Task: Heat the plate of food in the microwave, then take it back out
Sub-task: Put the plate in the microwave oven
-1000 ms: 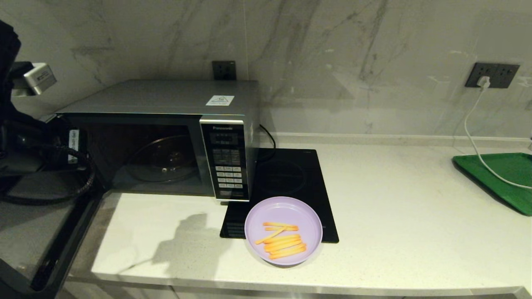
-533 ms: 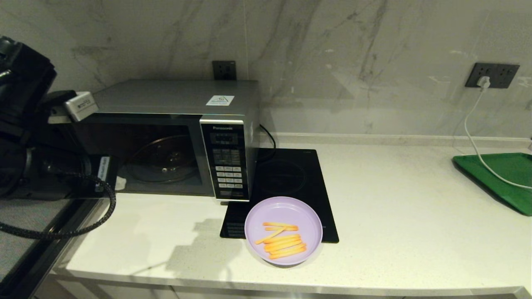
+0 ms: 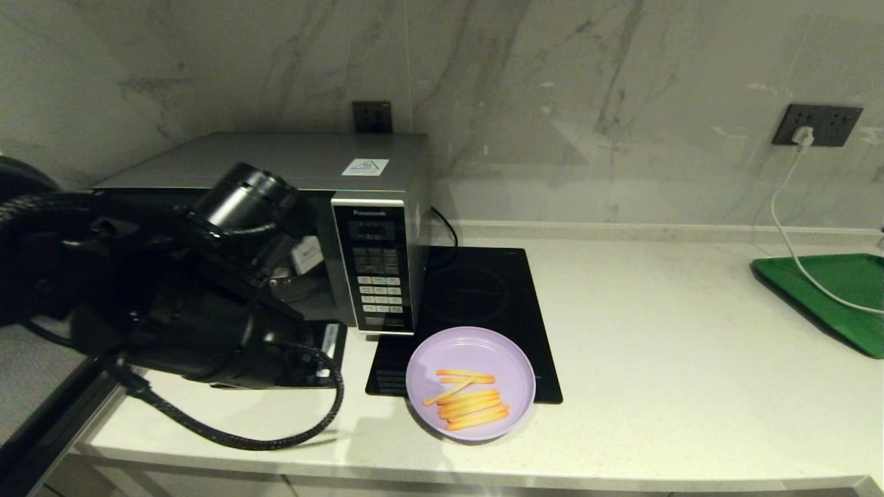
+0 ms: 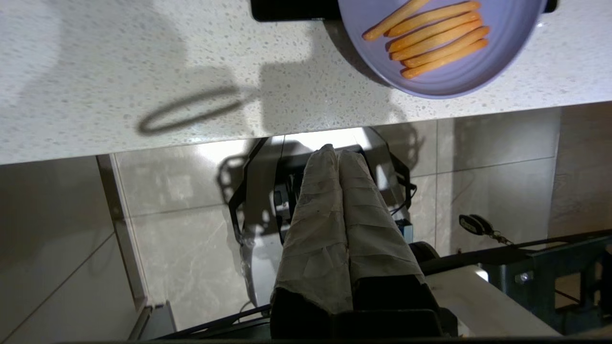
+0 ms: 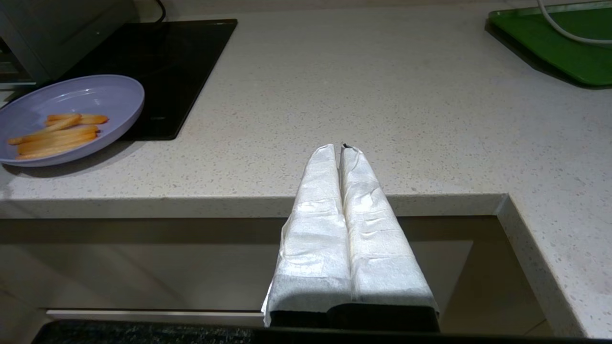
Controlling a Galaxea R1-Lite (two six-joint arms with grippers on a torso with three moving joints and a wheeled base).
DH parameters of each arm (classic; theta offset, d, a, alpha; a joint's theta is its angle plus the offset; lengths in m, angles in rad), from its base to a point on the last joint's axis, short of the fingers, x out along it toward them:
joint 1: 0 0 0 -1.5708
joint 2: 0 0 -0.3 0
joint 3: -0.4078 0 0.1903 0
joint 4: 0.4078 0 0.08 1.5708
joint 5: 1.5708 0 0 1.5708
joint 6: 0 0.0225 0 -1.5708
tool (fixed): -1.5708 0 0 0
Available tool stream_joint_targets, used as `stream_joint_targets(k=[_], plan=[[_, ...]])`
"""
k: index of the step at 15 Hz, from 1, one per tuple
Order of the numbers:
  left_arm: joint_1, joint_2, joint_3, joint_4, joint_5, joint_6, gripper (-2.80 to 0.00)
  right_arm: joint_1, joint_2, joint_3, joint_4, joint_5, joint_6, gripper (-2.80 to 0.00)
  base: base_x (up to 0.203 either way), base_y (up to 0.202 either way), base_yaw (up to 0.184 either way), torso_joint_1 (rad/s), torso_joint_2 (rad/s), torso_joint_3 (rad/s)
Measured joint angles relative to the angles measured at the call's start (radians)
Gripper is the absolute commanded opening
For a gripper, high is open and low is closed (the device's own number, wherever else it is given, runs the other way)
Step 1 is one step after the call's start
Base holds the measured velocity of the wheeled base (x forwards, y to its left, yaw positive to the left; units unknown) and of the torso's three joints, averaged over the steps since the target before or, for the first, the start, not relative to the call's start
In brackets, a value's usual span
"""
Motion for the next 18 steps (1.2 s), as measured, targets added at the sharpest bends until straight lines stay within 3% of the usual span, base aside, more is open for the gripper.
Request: stream_joint_targets(k=[9, 12, 18], plan=[[-0.032, 0.313, -0.053, -0.117, 0.038, -0.091, 0.00, 0.000, 0.000, 0.000, 0.000, 0.000, 0.000, -2.80, 0.000, 0.000, 0.000, 0.000, 0.00, 0.000], [-0.018, 0.396, -0.133, -0.118, 0.036, -0.148, 0.00, 0.000, 0.000, 0.000, 0.000, 0.000, 0.000, -2.80, 0.000, 0.000, 0.000, 0.000, 0.00, 0.000], [0.025, 0.518, -0.319, -0.059, 0.036, -0.148, 0.00, 0.000, 0.000, 0.000, 0.000, 0.000, 0.000, -2.80, 0.000, 0.000, 0.000, 0.000, 0.00, 0.000]])
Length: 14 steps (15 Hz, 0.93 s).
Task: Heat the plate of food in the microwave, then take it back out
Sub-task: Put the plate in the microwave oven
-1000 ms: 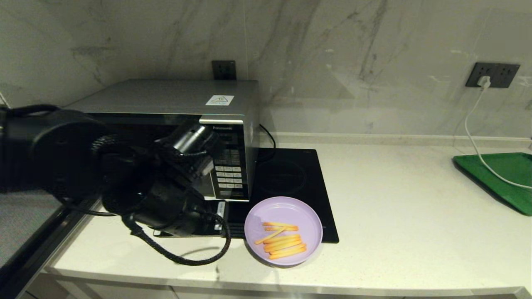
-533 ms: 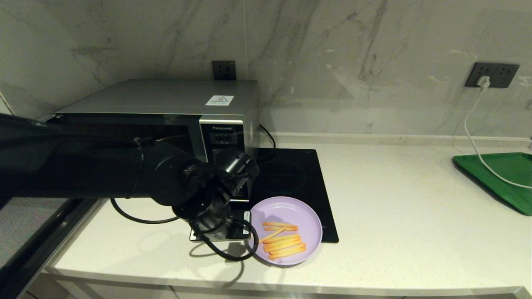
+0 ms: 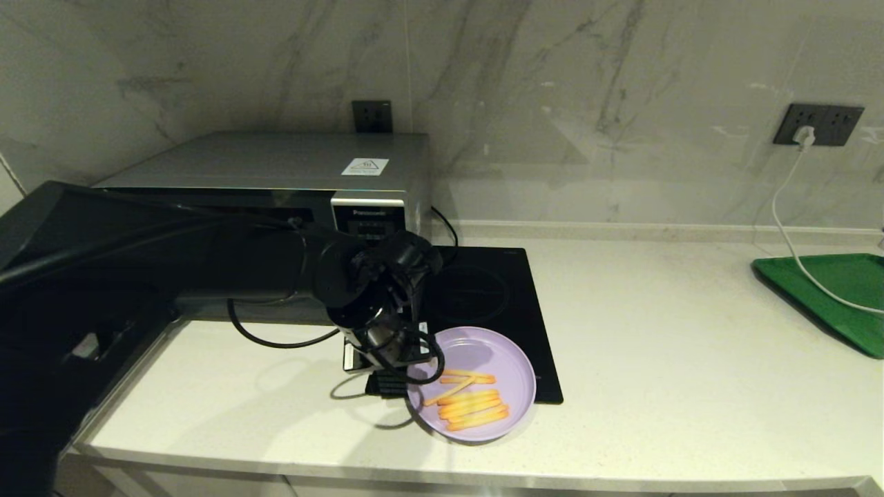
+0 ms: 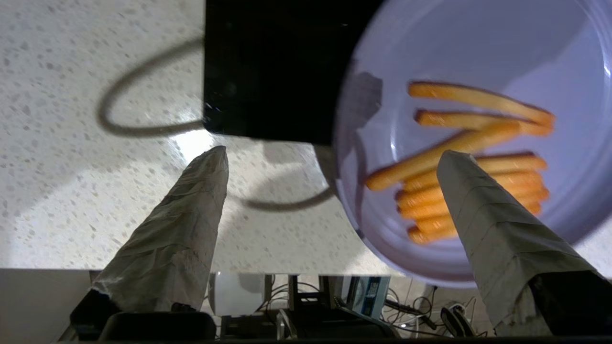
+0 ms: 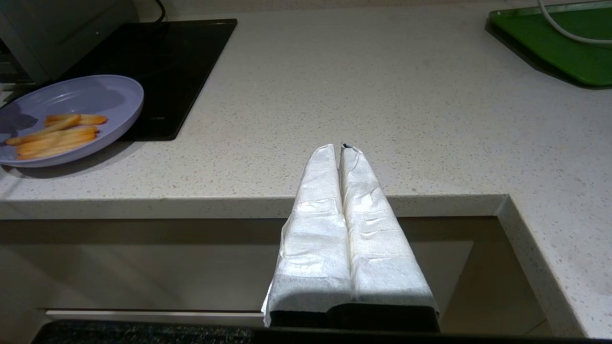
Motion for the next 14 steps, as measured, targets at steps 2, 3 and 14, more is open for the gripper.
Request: stream_joint_targets(k=[2, 3, 14], plan=[[0.021, 0.028, -0.018, 0.012, 0.000, 0.001, 0.00, 0.000, 0.000, 0.000, 0.000, 0.000, 0.000, -2.80, 0.000, 0.000, 0.000, 0.000, 0.00, 0.000], [0.033, 0.040, -0.020, 0.016, 0.001, 0.001, 0.00, 0.000, 0.000, 0.000, 0.000, 0.000, 0.000, -2.80, 0.000, 0.000, 0.000, 0.000, 0.00, 0.000], [0.053, 0.096, -0.020, 0.025, -0.001, 0.001, 0.00, 0.000, 0.000, 0.000, 0.000, 0.000, 0.000, -2.80, 0.000, 0.000, 0.000, 0.000, 0.00, 0.000]])
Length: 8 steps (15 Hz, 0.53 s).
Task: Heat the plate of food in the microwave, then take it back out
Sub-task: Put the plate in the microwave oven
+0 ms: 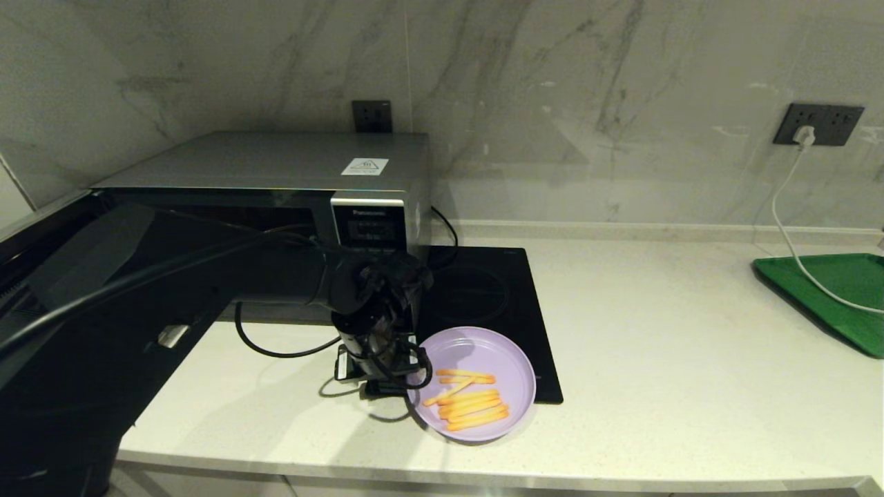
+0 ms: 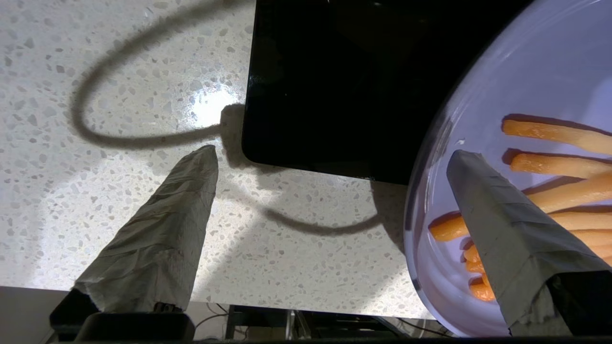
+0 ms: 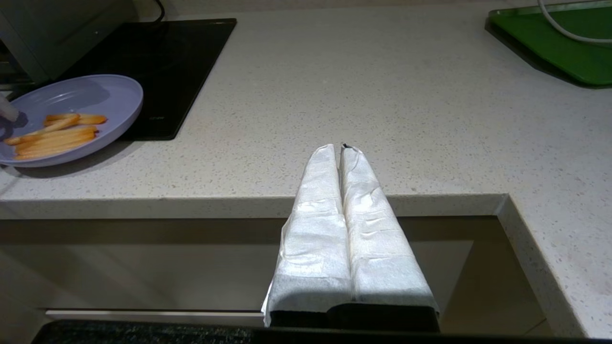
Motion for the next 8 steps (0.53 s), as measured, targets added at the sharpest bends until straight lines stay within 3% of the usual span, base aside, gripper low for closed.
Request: stream_joint_targets(k=[8], plan=[[-0.014, 0.024, -0.012, -0.002, 0.002, 0.018, 0.00, 0.000, 0.000, -0.001, 0.000, 0.000, 0.000, -2.80, 0.000, 0.000, 0.000, 0.000, 0.00, 0.000]])
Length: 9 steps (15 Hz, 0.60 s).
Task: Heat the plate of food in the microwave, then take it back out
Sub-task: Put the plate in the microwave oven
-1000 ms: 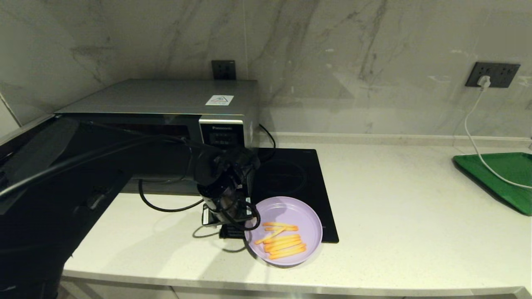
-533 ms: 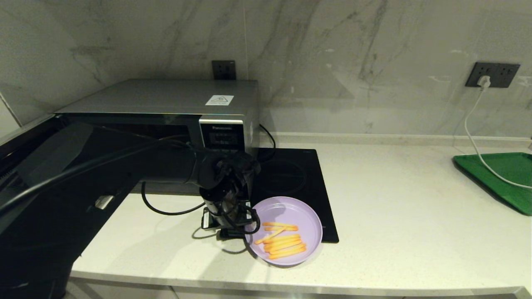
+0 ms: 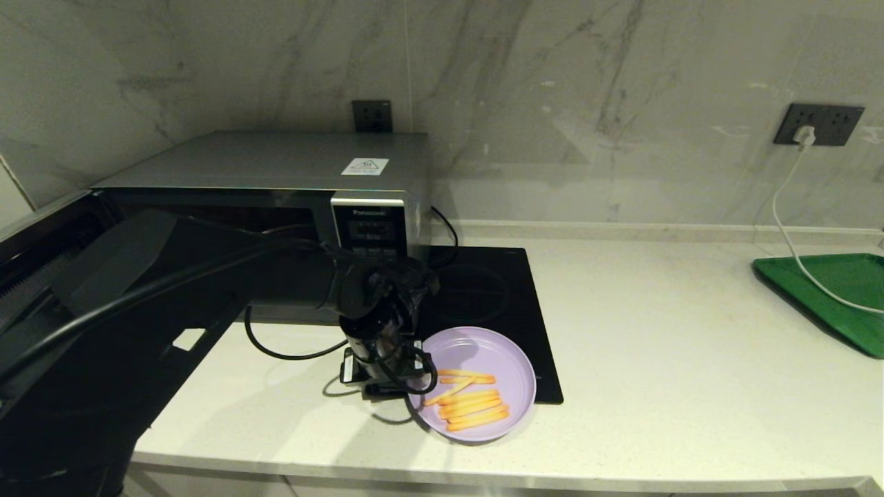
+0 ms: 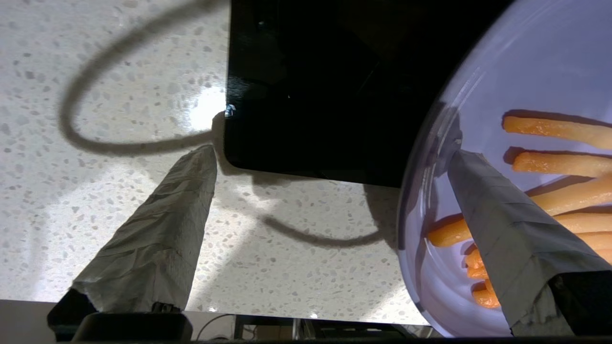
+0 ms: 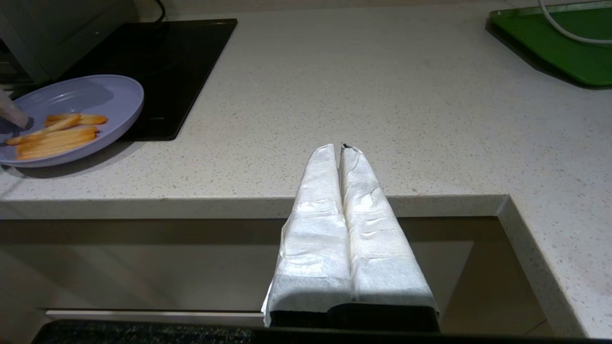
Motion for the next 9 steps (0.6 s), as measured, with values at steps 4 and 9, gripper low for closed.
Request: stream_joint_targets(k=[4, 9], plan=[[-0.010, 0.017, -0.006, -0.001, 0.001, -0.004, 0.00, 0.000, 0.000, 0.000, 0.000, 0.001, 0.000, -2.80, 0.000, 0.000, 0.000, 0.000, 0.00, 0.000], [-0.027, 0.029, -0.007, -0.004, 0.007, -0.005, -2.80, 0.000, 0.000, 0.000, 0.000, 0.000, 0.000, -2.80, 0.000, 0.000, 0.000, 0.000, 0.00, 0.000]])
